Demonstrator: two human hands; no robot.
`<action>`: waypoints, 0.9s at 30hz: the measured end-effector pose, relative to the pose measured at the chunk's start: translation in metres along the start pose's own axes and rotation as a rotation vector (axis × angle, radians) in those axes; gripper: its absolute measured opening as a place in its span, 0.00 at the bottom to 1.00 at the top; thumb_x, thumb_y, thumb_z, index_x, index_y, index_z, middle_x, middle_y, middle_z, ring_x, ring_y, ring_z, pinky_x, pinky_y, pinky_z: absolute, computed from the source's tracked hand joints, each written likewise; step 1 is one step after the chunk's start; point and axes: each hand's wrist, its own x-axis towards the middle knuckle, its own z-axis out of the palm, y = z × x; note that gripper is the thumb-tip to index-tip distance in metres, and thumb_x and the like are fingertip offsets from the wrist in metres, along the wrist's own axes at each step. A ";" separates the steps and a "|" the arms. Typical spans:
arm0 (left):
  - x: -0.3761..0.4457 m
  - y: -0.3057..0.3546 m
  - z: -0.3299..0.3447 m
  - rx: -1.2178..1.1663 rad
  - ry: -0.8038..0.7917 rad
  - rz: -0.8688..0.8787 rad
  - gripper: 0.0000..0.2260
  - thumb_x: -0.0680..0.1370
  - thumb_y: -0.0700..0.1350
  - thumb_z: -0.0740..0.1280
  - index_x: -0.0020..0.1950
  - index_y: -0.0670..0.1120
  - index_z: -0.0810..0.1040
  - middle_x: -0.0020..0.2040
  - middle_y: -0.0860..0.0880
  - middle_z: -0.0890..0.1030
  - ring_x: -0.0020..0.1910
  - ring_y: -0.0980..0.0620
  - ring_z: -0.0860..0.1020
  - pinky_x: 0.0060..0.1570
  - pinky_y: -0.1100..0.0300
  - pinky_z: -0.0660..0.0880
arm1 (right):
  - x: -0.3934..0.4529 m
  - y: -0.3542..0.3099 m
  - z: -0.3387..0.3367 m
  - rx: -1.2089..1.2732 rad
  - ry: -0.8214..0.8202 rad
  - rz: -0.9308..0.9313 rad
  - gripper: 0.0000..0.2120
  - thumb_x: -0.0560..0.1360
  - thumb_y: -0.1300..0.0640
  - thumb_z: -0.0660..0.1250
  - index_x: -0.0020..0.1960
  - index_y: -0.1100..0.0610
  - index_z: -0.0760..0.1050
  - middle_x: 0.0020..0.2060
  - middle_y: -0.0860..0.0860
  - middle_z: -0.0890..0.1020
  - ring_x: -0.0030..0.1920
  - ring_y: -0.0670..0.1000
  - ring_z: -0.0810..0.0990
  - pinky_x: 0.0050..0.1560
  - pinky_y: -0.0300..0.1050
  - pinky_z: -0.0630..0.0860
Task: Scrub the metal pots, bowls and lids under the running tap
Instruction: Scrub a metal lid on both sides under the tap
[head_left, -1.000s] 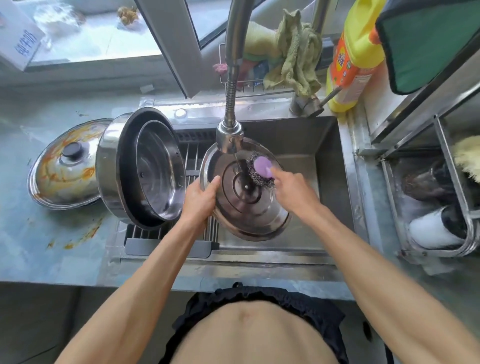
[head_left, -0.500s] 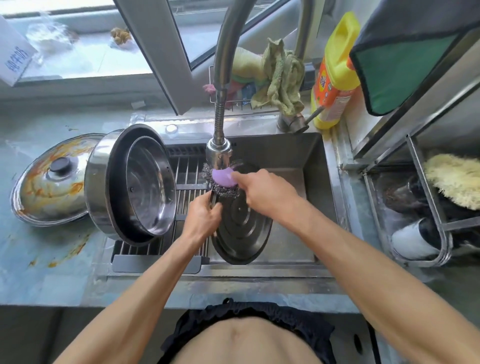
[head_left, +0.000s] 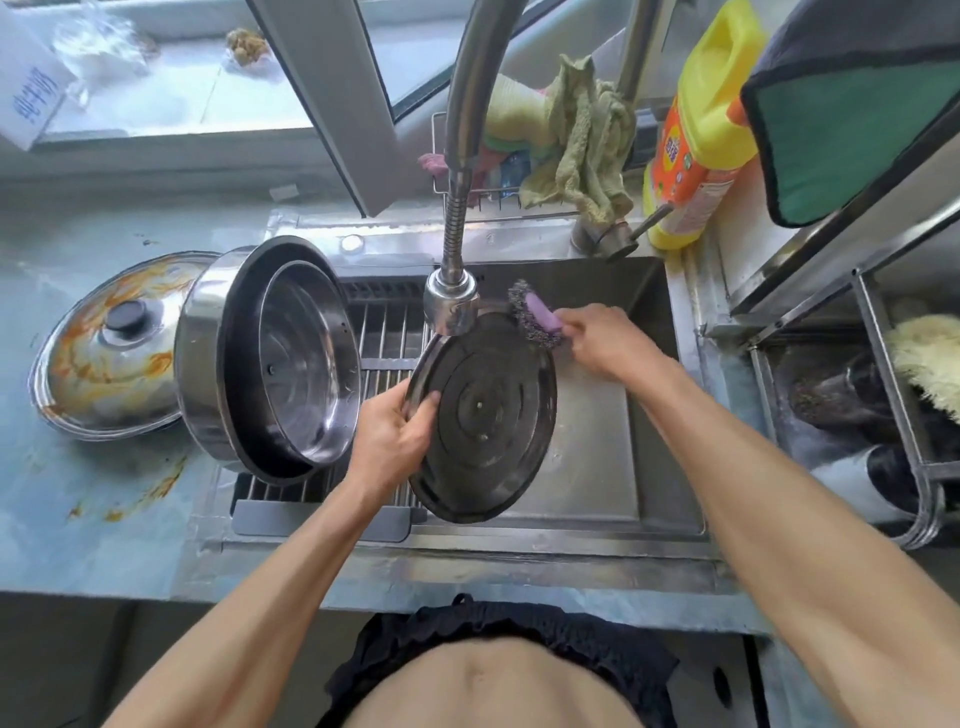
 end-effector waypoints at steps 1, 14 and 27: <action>-0.001 0.002 -0.002 -0.018 0.010 -0.005 0.15 0.82 0.42 0.68 0.41 0.32 0.75 0.31 0.49 0.67 0.30 0.54 0.64 0.31 0.57 0.62 | 0.002 0.010 0.006 0.043 0.005 0.016 0.15 0.78 0.62 0.57 0.56 0.52 0.80 0.52 0.58 0.82 0.55 0.61 0.80 0.56 0.50 0.76; 0.016 0.013 -0.006 -0.266 0.181 -0.228 0.07 0.82 0.40 0.67 0.46 0.49 0.82 0.36 0.55 0.86 0.38 0.60 0.83 0.39 0.64 0.79 | -0.040 0.046 0.062 0.275 0.094 0.157 0.17 0.82 0.60 0.58 0.67 0.49 0.77 0.60 0.57 0.82 0.59 0.59 0.79 0.50 0.40 0.69; 0.033 0.036 -0.002 -0.317 0.338 -0.333 0.13 0.78 0.36 0.66 0.34 0.47 0.74 0.24 0.57 0.74 0.22 0.63 0.70 0.26 0.65 0.69 | -0.135 0.028 0.099 0.310 0.054 0.110 0.18 0.83 0.56 0.58 0.70 0.43 0.73 0.56 0.50 0.84 0.42 0.49 0.79 0.44 0.41 0.73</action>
